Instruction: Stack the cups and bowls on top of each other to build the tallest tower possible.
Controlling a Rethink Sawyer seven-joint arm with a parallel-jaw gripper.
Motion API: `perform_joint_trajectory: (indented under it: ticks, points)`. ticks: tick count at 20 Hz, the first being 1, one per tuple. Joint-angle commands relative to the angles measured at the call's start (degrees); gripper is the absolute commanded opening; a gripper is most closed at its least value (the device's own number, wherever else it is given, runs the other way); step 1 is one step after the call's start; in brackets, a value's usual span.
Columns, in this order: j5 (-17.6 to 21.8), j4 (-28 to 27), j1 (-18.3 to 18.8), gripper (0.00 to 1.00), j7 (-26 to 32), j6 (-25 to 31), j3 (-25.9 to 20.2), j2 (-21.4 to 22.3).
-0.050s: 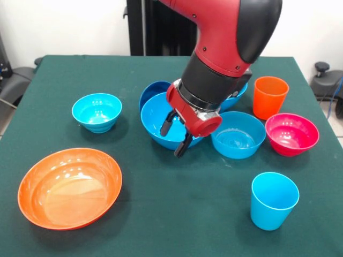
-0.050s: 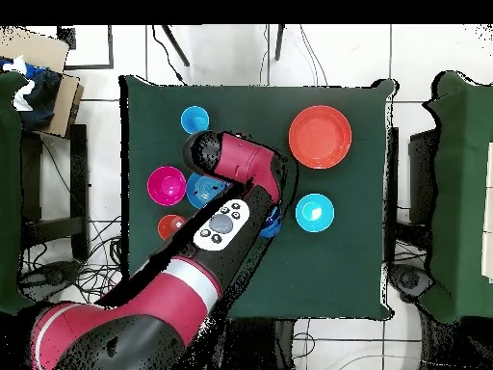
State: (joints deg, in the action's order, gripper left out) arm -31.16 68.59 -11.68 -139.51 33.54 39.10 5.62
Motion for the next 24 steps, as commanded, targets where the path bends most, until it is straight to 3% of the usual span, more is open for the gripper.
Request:
perform_joint_trajectory:
  ticks: [1, 7, 14, 24]
  points:
    - [-2.6, -1.8, -0.9, 1.0, -14.9, 7.3, -5.5, -0.3]
    - [-2.7, 2.1, -3.3, 1.0, -17.1, 9.2, -4.2, 2.2]
    - [-1.5, 5.7, -3.4, 1.0, -15.2, 11.9, -4.4, 6.2]
    - [-0.5, 9.4, -4.4, 1.0, -14.7, 7.4, -4.7, 7.4]
